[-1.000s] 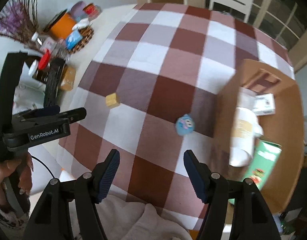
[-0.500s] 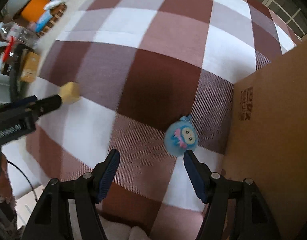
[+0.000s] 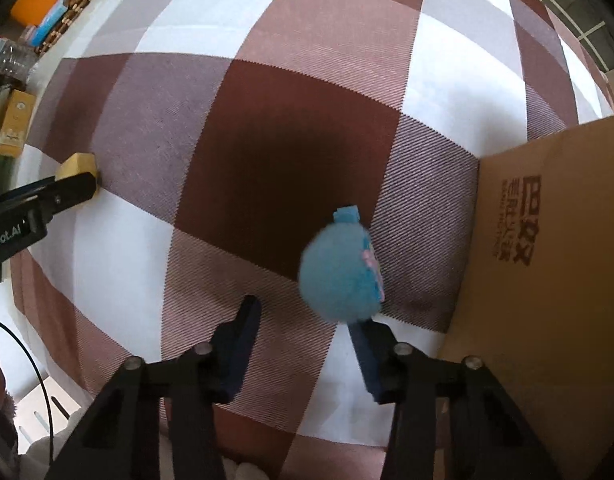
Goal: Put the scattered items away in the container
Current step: 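Grasp the yellow sponge cube with the left tool while the right tool grasps the blue plush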
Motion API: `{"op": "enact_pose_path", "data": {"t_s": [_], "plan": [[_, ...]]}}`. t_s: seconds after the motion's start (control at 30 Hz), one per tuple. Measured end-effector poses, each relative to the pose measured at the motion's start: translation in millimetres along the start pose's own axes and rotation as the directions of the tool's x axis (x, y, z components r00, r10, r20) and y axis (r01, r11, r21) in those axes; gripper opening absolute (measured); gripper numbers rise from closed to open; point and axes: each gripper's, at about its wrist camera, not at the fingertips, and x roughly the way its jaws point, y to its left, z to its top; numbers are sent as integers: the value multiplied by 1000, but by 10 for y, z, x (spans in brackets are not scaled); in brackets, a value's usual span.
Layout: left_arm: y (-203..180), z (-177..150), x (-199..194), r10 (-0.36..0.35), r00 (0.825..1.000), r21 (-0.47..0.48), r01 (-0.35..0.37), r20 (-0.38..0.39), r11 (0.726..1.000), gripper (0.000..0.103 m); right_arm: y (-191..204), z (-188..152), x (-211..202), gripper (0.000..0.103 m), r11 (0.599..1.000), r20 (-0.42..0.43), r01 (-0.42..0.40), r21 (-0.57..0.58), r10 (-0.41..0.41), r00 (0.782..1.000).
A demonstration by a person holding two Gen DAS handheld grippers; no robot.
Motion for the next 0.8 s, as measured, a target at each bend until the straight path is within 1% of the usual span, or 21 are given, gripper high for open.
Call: {"op": "enact_pose_path", "data": {"t_s": [0.03, 0.07, 0.1, 0.13, 0.17, 0.23, 0.3, 0.43, 0.57, 0.7, 0.8], "plan": [[-11, -3, 15, -5, 1000, 0, 5, -3, 1000, 46, -1, -9, -5, 37, 1000, -1, 5, -4, -5, 1000], [-26, -8, 18, -2, 1000, 3, 2, -1, 1000, 45, -9, -16, -14, 32, 1000, 1, 5, -2, -5, 1000], [-39, -13, 15, -3, 1000, 7, 3, 3, 1000, 44, -16, -24, -26, 14, 1000, 1, -4, -4, 4, 1000], [-49, -19, 15, -6, 1000, 10, 5, 7, 1000, 43, -22, -32, -30, 1, 1000, -6, -28, -6, 28, 1000], [-48, -25, 12, -8, 1000, 7, 8, 11, 1000, 41, -32, -44, -28, 1, 998, -16, -61, 5, 61, 998], [-34, -34, 6, -19, 1000, -2, 19, 15, 1000, 38, -30, -70, -31, 1, 997, -14, -77, 9, 78, 997], [8, -45, 1, -46, 999, -22, 46, 13, 999, 38, -21, -93, -52, 1, 996, -9, -93, 2, 93, 996], [90, -113, -41, -66, 998, -51, 66, 8, 997, 38, -14, -130, -170, 1, 992, 10, -125, -17, 125, 992], [108, -218, -157, -63, 998, -57, 64, 25, 996, 38, -42, -160, -314, 1, 985, 33, -169, -21, 170, 985], [87, -320, -290, -75, 996, -71, 78, 46, 994, 38, -63, -186, -394, 1, 982, 41, -187, -36, 189, 981], [92, -317, -360, -87, 994, -78, 91, 60, 993, 38, -108, -207, -405, 1, 975, 38, -218, -33, 219, 975]]}}
